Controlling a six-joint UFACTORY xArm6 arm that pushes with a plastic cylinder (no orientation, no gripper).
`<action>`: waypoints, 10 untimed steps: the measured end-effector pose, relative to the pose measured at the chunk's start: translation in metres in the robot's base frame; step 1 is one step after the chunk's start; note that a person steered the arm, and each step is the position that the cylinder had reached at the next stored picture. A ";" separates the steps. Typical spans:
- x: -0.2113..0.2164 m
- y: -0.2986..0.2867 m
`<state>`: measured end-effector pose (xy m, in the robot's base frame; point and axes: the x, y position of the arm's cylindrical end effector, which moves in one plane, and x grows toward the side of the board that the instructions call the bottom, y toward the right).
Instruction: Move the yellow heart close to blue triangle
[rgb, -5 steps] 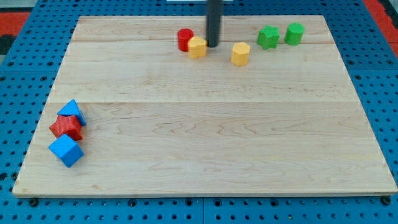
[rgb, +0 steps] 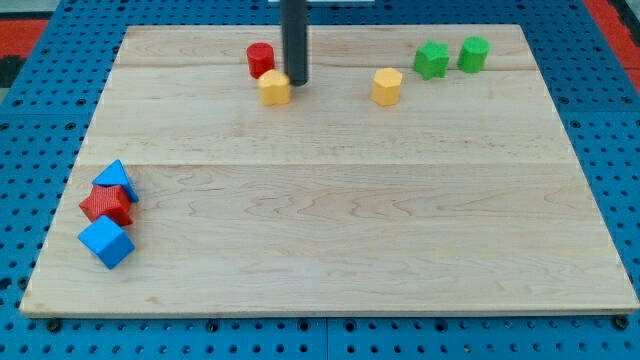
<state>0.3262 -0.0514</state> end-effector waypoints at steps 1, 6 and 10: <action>0.062 -0.112; 0.076 -0.088; 0.081 -0.201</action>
<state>0.4070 -0.2525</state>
